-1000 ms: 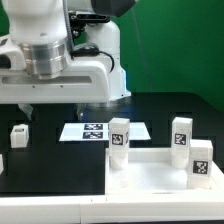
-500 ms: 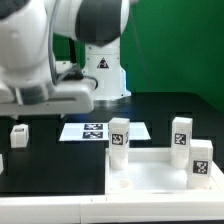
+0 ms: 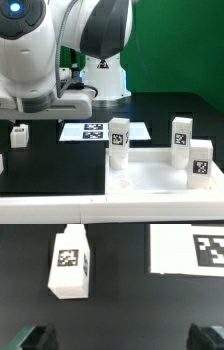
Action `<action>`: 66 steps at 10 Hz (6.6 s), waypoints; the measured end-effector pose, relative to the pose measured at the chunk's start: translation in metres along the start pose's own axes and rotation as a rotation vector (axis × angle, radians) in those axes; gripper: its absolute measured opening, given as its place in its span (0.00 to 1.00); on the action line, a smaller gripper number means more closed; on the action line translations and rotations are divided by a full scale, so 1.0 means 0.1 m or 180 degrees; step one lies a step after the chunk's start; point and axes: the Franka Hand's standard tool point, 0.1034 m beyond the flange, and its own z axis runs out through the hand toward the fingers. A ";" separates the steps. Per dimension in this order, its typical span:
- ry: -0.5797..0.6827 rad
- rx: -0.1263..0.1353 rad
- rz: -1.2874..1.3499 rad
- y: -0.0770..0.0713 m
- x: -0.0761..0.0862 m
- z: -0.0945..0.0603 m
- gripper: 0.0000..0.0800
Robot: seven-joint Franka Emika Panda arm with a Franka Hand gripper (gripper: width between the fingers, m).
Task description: Assemble square table
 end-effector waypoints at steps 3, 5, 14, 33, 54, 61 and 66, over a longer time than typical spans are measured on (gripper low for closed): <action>0.0048 0.0062 -0.0373 0.19 -0.13 0.27 0.81; 0.0046 0.0055 -0.0378 0.19 -0.12 0.27 0.81; -0.0533 -0.0052 -0.0215 0.25 -0.12 0.39 0.81; -0.0308 0.0018 0.0096 0.05 -0.26 -0.19 0.36; 0.3494 0.0273 0.0593 -1.21 0.51 -1.75 0.36; 0.3420 0.0375 0.0611 -1.25 0.62 -1.79 0.36; 0.3564 0.0339 0.0622 -1.30 0.72 -1.84 0.36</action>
Offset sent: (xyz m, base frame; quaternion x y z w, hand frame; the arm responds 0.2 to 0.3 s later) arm 0.0000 0.0000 0.0000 0.0000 0.0000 0.0000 1.0000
